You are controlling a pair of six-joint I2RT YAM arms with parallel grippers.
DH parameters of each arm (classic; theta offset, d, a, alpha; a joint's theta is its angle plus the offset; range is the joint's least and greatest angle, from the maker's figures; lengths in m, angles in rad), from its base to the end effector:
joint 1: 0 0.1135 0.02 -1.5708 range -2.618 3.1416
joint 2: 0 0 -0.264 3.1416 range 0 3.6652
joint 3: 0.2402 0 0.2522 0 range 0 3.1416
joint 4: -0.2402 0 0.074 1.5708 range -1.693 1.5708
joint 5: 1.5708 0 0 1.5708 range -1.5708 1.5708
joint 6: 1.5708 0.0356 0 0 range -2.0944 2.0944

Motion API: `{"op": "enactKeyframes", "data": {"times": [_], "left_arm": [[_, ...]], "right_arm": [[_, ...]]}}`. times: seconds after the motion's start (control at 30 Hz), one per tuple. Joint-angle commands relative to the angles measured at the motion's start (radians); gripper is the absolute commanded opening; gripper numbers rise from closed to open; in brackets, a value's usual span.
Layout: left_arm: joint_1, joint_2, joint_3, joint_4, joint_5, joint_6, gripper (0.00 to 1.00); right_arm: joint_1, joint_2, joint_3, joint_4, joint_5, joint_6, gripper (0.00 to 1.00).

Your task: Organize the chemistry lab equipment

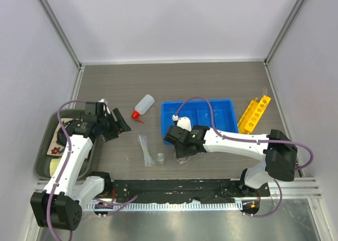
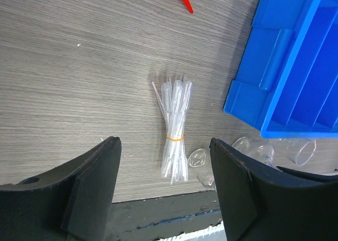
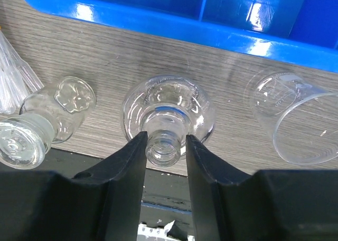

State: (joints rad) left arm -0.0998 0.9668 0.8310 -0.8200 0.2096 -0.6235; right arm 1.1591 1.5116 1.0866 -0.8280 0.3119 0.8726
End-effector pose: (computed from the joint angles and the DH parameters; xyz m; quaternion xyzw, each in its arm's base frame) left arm 0.1820 -0.0257 0.2682 -0.2148 0.9238 -0.1998 0.2463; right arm 0.1245 0.2577 0.2282 -0.1149 0.9689 0.0520 0.2127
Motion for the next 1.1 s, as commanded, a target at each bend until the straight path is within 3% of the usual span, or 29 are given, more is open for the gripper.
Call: {"op": "enactKeyframes", "data": {"times": [0.0, 0.27, 0.47, 0.8, 1.07], "left_arm": [[0.005, -0.01, 0.013, 0.019, 0.013, 0.011, 0.72], [0.005, -0.011, 0.026, 0.007, 0.02, 0.025, 0.71], [0.006, -0.025, 0.048, -0.022, 0.04, 0.044, 0.64], [-0.001, -0.094, 0.083, -0.068, 0.108, 0.07, 0.64], [-0.029, -0.117, 0.086, -0.056, 0.185, 0.08, 0.67]], "right_arm": [[0.007, -0.021, 0.004, 0.001, 0.023, 0.017, 0.38], [0.017, -0.002, 0.05, -0.029, 0.029, 0.016, 0.01], [0.051, -0.016, 0.127, -0.106, 0.052, 0.025, 0.01], [0.109, -0.103, 0.309, -0.292, 0.082, 0.049, 0.01], [0.015, -0.122, 0.469, -0.421, 0.191, 0.006, 0.01]]}}
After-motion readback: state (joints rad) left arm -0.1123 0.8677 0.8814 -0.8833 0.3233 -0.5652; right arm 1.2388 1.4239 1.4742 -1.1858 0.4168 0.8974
